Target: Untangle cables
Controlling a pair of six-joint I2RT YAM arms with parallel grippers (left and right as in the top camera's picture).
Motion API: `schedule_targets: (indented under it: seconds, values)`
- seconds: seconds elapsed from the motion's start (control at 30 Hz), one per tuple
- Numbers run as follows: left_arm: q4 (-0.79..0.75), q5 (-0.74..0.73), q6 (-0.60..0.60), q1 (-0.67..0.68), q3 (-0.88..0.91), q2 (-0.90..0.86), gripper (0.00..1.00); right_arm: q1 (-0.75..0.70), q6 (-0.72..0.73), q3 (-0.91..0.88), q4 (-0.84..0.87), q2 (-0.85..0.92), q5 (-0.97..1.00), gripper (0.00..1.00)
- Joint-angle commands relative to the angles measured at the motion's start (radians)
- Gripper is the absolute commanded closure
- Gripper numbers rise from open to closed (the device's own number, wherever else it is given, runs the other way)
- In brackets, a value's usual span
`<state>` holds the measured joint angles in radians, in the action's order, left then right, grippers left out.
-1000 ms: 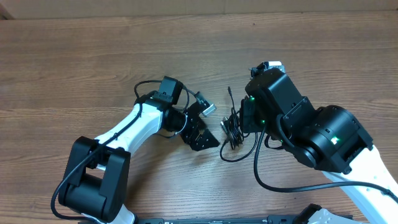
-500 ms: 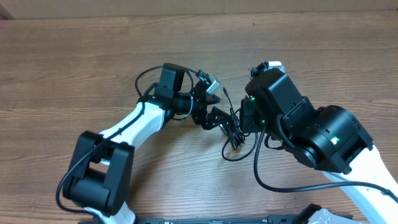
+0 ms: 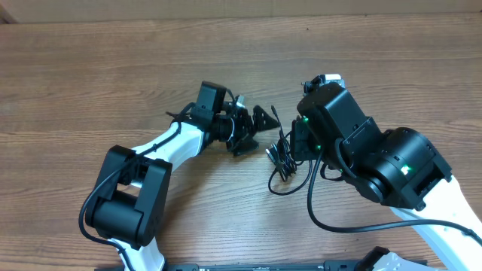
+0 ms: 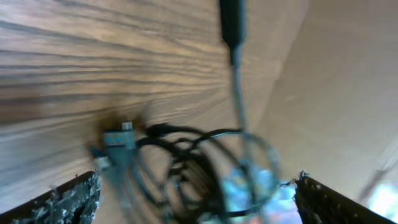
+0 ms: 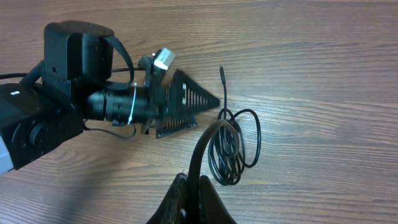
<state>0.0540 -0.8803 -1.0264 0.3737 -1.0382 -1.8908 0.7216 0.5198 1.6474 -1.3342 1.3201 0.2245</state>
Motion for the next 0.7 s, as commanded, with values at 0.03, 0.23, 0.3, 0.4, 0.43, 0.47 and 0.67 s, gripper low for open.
schedule_targets:
  seconds: [0.03,0.23,0.3,0.4,0.43,0.47,0.67]
  values:
    - [-0.143,-0.068,-0.358,0.008,-0.011,-0.006,0.0,0.003,-0.004,0.01,0.005,-0.022,0.011,0.96]
    - [-0.231,-0.081,-0.485,0.033,-0.011,-0.006,0.02,0.003,-0.004,0.01,0.005,-0.022,0.011,0.96]
    - [-0.232,-0.082,-0.494,0.042,-0.011,-0.006,0.03,0.003,-0.004,0.01,0.005,-0.022,0.011,0.96]
    - [-0.244,-0.099,-0.493,0.058,-0.011,-0.006,0.06,0.003,-0.004,0.01,0.004,-0.022,0.011,0.96]
    - [-0.258,-0.111,-0.492,0.065,-0.011,-0.006,0.08,0.003,-0.004,0.01,0.005,-0.022,0.011,0.96]
    - [-0.274,-0.122,-0.488,0.071,-0.011,-0.006,0.09,0.003,-0.004,0.01,0.005,-0.022,0.011,0.96]
    - [-0.291,-0.13,-0.443,0.105,-0.011,-0.006,0.33,0.003,-0.004,0.01,0.004,-0.022,0.01,0.96]
